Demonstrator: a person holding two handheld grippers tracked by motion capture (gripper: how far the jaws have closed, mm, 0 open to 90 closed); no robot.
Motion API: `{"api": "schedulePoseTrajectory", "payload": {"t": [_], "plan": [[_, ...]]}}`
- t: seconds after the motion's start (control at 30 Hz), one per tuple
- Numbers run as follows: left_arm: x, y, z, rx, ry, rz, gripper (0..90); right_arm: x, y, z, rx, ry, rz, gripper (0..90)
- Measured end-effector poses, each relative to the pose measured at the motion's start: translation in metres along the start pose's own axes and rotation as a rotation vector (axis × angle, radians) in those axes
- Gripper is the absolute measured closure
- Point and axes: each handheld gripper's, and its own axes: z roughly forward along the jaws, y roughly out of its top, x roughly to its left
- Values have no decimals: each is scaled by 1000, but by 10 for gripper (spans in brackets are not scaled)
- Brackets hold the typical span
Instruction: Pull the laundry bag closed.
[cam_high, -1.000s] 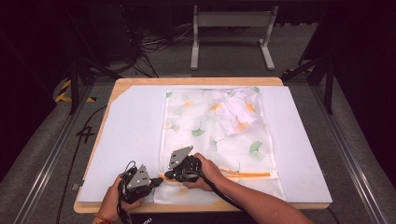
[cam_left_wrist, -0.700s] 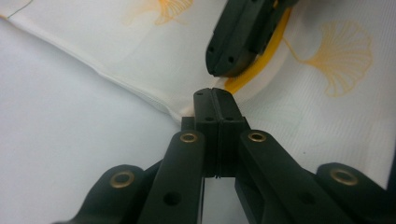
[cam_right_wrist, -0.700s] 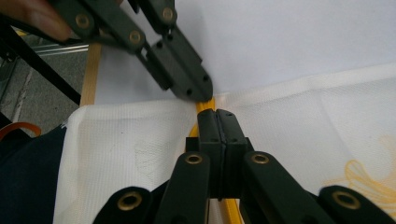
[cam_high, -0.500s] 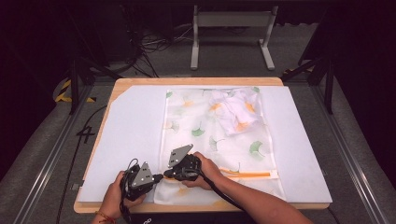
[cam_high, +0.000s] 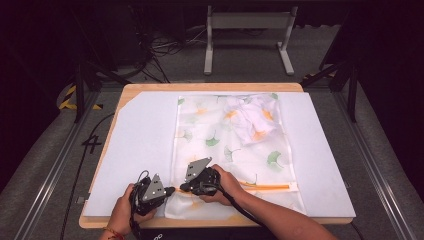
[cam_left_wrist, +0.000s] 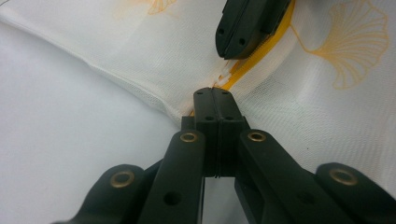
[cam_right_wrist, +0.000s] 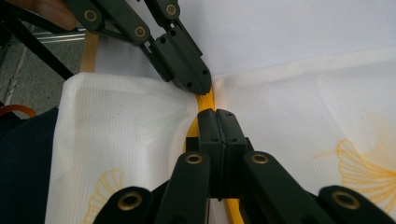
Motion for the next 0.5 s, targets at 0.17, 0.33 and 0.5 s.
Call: {"api": "schedulePoseTrajectory", "payload": {"t": [0.17, 0.33, 0.5], "plan": [[1, 0, 0, -2, -5, -4, 900, 1, -2, -7, 15, -10, -3, 900], [1, 0, 0, -3, -6, -4, 900, 1, -6, -13, 23, -27, 0, 900], [2, -1, 0, -1, -11, -9, 900, 0, -10, -17, 8, -25, 16, 900]]}}
